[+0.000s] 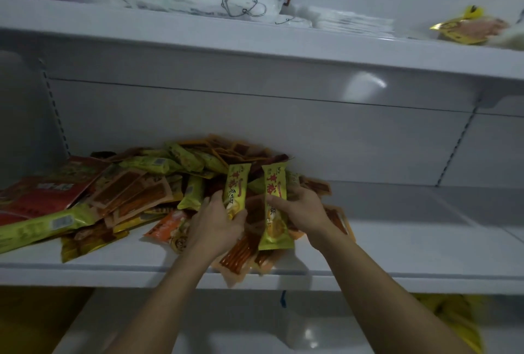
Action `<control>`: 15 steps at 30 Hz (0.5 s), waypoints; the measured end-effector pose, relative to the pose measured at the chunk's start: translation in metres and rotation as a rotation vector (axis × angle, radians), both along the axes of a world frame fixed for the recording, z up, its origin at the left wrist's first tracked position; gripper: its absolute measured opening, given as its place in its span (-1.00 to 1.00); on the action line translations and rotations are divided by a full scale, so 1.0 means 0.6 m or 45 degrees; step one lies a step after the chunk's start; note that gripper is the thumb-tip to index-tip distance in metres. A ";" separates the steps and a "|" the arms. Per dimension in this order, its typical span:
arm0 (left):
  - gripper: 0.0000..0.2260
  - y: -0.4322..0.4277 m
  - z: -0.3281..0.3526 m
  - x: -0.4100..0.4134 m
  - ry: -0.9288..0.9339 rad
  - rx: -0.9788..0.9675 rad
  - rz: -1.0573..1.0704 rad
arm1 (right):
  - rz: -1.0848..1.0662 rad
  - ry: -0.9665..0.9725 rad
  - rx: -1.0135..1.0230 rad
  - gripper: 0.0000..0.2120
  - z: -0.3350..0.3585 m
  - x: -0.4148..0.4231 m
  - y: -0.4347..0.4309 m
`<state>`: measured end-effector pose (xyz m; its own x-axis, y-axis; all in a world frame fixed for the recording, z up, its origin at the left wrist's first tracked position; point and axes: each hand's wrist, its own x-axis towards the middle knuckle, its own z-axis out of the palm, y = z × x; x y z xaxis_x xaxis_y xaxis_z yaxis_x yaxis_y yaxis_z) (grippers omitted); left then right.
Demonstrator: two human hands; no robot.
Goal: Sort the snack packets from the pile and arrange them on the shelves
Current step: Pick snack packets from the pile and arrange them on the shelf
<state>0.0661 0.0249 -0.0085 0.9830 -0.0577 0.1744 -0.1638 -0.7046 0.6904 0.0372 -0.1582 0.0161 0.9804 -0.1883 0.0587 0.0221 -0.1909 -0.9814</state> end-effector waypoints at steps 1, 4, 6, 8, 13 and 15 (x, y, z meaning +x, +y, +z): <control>-0.51 -0.008 0.001 -0.004 -0.010 -0.013 -0.007 | -0.022 -0.014 0.004 -0.73 0.000 -0.002 -0.002; -0.48 -0.030 -0.002 -0.017 -0.042 -0.037 -0.025 | -0.083 -0.039 -0.044 -0.74 -0.005 -0.014 -0.012; -0.47 -0.042 -0.006 -0.027 -0.055 -0.044 -0.043 | -0.105 -0.030 -0.063 -0.74 -0.013 -0.024 -0.019; -0.45 -0.052 -0.008 -0.034 -0.062 -0.060 -0.074 | -0.130 -0.023 -0.053 -0.73 -0.020 -0.032 -0.029; -0.42 -0.092 0.002 -0.045 -0.078 -0.059 -0.093 | -0.210 -0.056 -0.043 -0.74 -0.002 -0.059 -0.074; -0.43 -0.122 0.012 -0.053 -0.104 -0.069 -0.122 | -0.231 -0.066 -0.001 -0.75 0.011 -0.075 -0.107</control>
<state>0.0342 -0.0481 -0.0010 0.9559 -0.1389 0.2589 -0.2857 -0.6454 0.7084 -0.0078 -0.2223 0.0224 0.9261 -0.3614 0.1083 0.0376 -0.1973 -0.9796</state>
